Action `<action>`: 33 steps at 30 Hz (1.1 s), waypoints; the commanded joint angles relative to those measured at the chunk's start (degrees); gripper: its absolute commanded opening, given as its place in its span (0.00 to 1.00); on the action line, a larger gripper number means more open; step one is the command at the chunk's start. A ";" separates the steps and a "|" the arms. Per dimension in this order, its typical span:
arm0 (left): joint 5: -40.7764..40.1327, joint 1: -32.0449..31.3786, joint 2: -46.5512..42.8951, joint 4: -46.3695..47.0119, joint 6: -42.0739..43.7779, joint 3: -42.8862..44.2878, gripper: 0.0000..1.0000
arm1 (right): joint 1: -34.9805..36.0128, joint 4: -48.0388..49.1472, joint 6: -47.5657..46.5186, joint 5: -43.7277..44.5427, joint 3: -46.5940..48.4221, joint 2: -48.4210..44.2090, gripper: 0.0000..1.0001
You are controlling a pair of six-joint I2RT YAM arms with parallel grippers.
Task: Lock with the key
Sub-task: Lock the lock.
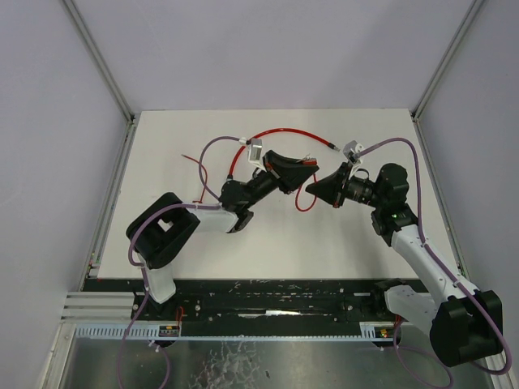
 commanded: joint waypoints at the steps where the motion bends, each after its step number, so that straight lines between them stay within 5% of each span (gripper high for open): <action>1: 0.92 -1.04 1.10 3.05 4.38 -1.76 0.00 | 0.05 10.40 3.25 -5.72 1.01 -2.84 0.00; 9: -0.98 -1.03 1.05 2.97 6.81 -3.30 0.00 | -0.15 17.12 8.19 -8.56 0.36 -3.17 0.00; 15: 2.42 -1.37 1.20 2.89 6.82 -2.63 0.00 | -0.42 10.70 4.19 -5.01 2.49 -2.29 0.00; 33: 1.44 -2.85 3.93 2.88 7.30 -0.84 0.00 | -0.26 22.37 11.24 -6.92 -0.23 -1.52 0.00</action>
